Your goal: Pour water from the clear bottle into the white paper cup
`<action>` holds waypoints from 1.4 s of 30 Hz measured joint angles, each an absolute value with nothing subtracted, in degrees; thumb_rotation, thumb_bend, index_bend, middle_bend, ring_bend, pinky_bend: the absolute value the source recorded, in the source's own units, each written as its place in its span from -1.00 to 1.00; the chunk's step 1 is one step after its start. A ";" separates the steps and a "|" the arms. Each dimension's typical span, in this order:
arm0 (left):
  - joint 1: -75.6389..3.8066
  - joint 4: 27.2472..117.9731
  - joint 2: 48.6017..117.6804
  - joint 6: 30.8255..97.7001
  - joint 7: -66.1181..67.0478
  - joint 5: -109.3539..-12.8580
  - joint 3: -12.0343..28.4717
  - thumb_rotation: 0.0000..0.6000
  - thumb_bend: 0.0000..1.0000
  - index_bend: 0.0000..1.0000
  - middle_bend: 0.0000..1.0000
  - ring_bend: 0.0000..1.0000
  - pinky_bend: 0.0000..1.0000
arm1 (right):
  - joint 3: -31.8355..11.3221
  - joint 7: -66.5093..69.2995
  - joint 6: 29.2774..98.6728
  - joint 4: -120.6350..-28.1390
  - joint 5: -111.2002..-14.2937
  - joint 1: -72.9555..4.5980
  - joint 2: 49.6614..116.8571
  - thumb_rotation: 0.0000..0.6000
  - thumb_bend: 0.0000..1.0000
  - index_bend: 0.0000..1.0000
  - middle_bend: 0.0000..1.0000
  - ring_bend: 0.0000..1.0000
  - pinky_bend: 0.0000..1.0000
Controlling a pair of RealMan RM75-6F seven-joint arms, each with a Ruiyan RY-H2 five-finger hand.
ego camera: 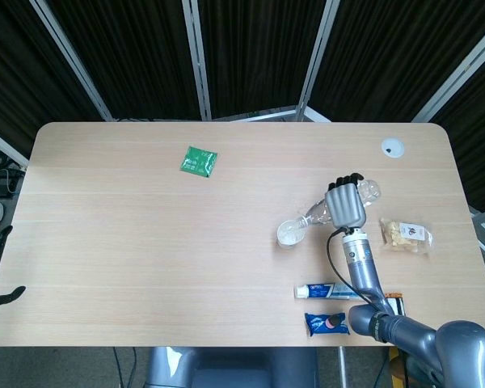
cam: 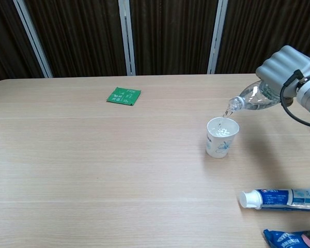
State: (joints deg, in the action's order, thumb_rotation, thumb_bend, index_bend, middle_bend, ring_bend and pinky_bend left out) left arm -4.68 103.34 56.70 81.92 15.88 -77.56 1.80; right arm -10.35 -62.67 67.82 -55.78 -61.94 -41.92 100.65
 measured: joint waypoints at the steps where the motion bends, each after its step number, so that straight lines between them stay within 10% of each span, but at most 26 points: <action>1: -4.67 103.35 56.71 81.94 15.92 -77.54 1.80 1.00 -1.00 -1.00 -1.00 -1.00 -1.00 | -10.33 -62.68 67.82 -55.71 -62.04 -41.92 100.66 1.00 0.32 0.09 0.33 0.03 -0.26; 20: -4.75 103.37 56.71 81.72 15.98 -77.46 1.73 1.00 -1.00 -1.00 -1.00 -1.00 -1.00 | -13.49 -52.30 64.10 -59.49 -59.28 -40.73 99.50 1.00 0.37 0.10 0.33 0.04 -0.25; 42: -5.15 103.70 56.62 80.52 16.10 -77.02 1.44 1.00 -1.00 -1.00 -1.00 -1.00 -1.00 | -19.09 6.08 52.52 -63.81 -63.40 -36.32 92.32 1.00 0.44 0.10 0.33 0.04 -0.22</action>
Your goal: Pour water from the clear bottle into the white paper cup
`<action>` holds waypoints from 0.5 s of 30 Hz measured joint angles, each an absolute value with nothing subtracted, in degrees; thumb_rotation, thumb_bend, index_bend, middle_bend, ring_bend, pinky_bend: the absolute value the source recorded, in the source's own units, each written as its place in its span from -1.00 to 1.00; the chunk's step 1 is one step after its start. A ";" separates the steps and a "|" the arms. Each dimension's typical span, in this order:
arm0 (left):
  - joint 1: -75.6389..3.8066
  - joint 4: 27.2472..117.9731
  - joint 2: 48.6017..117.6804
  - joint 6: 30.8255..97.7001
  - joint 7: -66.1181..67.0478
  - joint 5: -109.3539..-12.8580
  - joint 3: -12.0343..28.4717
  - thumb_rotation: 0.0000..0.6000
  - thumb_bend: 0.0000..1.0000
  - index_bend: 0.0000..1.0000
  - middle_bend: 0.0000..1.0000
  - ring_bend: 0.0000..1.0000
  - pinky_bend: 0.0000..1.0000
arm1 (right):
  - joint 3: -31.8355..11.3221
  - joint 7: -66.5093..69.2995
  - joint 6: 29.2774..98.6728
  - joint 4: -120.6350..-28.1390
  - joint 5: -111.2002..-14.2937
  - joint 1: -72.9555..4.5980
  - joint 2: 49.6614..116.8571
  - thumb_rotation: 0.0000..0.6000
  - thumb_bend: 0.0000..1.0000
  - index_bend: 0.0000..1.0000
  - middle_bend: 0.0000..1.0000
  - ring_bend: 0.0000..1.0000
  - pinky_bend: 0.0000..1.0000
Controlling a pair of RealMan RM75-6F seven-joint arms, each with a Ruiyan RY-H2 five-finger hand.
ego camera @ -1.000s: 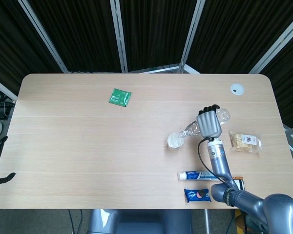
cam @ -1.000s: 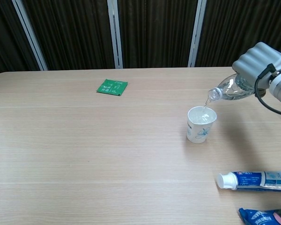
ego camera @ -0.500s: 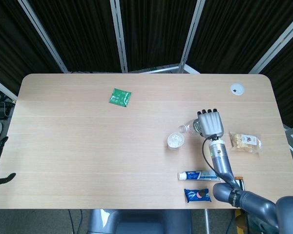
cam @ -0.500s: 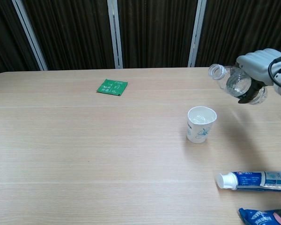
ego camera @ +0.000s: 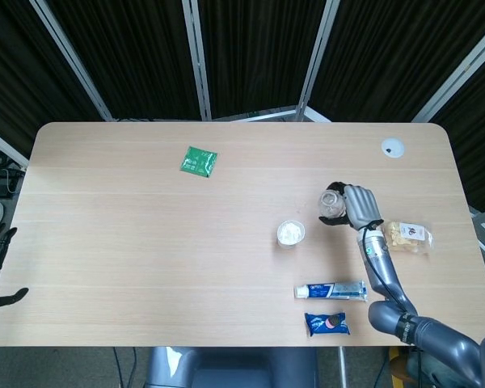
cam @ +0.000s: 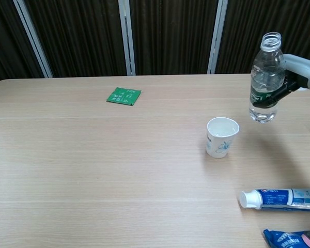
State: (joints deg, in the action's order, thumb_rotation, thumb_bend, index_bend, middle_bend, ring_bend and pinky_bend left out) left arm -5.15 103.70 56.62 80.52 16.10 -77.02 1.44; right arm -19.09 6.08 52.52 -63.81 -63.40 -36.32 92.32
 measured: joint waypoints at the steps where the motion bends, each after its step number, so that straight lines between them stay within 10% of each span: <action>1: -5.18 103.73 56.61 80.44 16.11 -76.95 1.42 1.00 -1.00 -1.00 -1.00 -1.00 -1.00 | -19.26 8.51 51.70 -62.89 -63.48 -36.29 92.50 1.00 0.44 0.09 0.33 0.04 -0.22; 15: -5.49 103.81 56.44 79.77 15.86 -76.33 1.46 1.00 -1.00 -1.00 -1.00 -1.00 -1.00 | -19.84 24.90 46.27 -47.01 -64.96 -36.92 99.54 1.00 0.44 0.08 0.33 0.04 -0.22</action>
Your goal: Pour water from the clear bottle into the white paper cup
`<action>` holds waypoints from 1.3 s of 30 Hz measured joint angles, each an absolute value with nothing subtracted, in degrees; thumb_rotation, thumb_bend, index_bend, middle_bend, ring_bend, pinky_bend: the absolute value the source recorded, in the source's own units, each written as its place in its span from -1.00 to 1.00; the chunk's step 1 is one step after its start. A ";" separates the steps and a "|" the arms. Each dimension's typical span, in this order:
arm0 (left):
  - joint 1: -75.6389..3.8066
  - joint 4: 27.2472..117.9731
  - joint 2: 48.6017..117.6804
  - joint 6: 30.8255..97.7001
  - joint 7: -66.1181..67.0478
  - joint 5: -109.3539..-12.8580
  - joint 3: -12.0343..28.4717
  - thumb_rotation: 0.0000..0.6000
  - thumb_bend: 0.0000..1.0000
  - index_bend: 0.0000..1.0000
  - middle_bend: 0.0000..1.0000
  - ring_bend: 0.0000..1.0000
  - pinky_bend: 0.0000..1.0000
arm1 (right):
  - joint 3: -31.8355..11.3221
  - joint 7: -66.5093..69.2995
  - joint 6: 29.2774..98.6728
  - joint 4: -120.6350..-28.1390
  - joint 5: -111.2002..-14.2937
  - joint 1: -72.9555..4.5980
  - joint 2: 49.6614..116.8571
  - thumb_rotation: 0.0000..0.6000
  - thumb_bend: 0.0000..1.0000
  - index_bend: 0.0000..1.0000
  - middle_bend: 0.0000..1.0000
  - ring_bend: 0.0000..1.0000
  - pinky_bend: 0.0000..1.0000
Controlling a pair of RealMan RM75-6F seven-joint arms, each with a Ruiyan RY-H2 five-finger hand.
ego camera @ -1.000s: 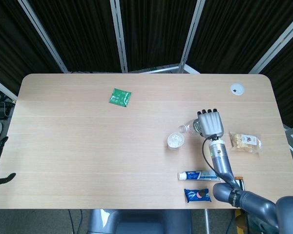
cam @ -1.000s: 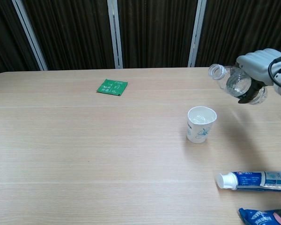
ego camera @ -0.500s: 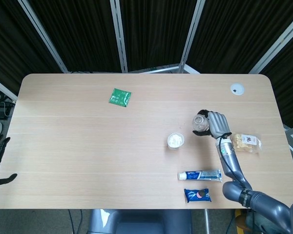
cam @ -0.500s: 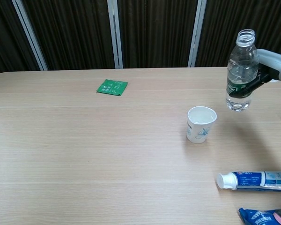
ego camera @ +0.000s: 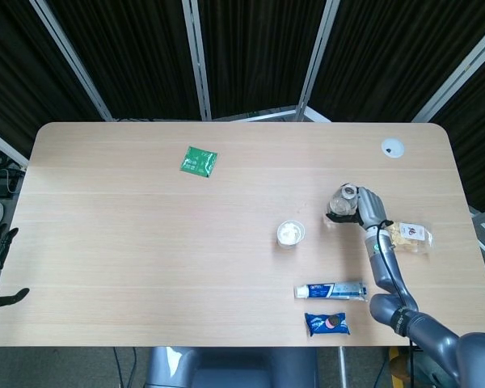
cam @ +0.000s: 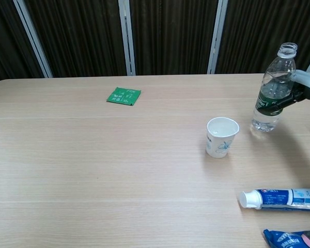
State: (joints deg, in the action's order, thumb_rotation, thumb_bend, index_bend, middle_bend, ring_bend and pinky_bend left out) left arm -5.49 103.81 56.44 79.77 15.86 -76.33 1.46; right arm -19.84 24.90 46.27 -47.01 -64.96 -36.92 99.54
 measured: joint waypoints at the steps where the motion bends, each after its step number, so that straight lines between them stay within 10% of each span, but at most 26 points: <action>1: -5.49 103.80 56.43 79.76 15.80 -76.24 1.48 1.00 -1.00 -1.00 -1.00 -1.00 -1.00 | -19.79 25.49 46.27 -46.28 -65.11 -36.95 99.93 1.00 0.44 0.08 0.33 0.04 -0.22; 10: -5.64 103.78 56.53 79.45 16.03 -75.93 1.45 1.00 -1.00 -1.00 -1.00 -1.00 -1.00 | -19.14 32.95 45.93 -40.88 -67.37 -37.22 102.44 1.00 0.26 -0.01 0.21 -0.10 -0.22; 24: -5.56 103.82 56.73 79.86 16.42 -76.08 1.36 1.00 -1.00 -1.00 -1.00 -1.00 -1.00 | -15.42 47.21 44.24 -38.40 -74.26 -37.23 101.48 1.00 -0.98 -0.76 -0.35 -0.63 -0.47; 34: -5.54 103.89 56.84 79.94 16.62 -76.22 1.22 1.00 -1.00 -1.00 -1.00 -1.00 -1.00 | -11.92 53.80 46.11 -36.62 -79.20 -37.18 100.62 1.00 -1.00 -0.90 -0.56 -0.84 -0.63; 39: -5.49 103.97 56.78 80.05 16.57 -76.36 1.17 1.00 -1.00 -1.00 -1.00 -1.00 -1.00 | -10.39 55.09 46.85 -36.00 -80.75 -37.10 100.25 1.00 -1.00 -1.00 -0.98 -1.00 -1.00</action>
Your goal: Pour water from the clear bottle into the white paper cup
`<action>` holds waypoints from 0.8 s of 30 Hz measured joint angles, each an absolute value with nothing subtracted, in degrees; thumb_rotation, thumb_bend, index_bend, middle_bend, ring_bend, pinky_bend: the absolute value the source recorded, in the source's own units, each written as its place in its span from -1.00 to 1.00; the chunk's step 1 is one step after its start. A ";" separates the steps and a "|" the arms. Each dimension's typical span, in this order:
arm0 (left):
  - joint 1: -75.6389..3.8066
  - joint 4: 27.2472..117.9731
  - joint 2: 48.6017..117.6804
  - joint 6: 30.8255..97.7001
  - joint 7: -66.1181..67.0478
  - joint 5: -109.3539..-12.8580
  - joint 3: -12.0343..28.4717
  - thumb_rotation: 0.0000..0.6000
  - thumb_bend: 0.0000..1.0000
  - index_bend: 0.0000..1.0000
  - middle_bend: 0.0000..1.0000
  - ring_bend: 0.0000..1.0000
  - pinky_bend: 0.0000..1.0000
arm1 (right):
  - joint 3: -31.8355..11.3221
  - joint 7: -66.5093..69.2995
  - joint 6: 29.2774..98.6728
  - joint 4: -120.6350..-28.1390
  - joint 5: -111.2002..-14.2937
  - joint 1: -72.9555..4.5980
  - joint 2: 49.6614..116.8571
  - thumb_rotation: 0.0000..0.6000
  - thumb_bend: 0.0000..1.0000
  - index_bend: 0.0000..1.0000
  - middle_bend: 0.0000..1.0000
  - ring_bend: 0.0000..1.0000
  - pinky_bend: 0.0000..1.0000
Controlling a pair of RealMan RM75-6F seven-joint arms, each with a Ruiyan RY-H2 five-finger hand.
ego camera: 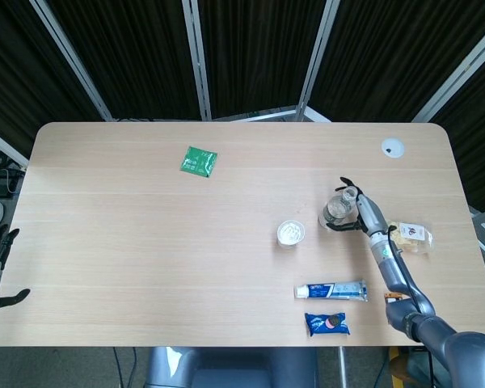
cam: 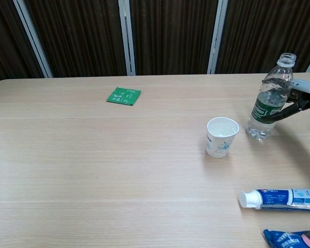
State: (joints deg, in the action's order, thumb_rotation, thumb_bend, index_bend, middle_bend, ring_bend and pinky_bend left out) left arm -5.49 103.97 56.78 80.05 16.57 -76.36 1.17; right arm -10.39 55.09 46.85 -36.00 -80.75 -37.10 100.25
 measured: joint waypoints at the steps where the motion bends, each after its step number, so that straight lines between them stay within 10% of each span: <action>1: -5.47 103.98 56.75 80.09 16.53 -76.39 1.16 1.00 -1.00 -1.00 -1.00 -1.00 -1.00 | -10.03 55.21 46.83 -36.07 -81.08 -37.09 100.04 1.00 -1.00 -1.00 -1.00 -1.00 -1.00; 24: -2.89 105.94 54.14 86.01 12.75 -84.46 -0.39 1.00 -1.00 -1.00 -1.00 -1.00 -1.00 | -2.47 32.48 63.16 -50.02 -86.05 -25.83 80.32 1.00 -1.00 -1.00 -1.00 -1.00 -1.00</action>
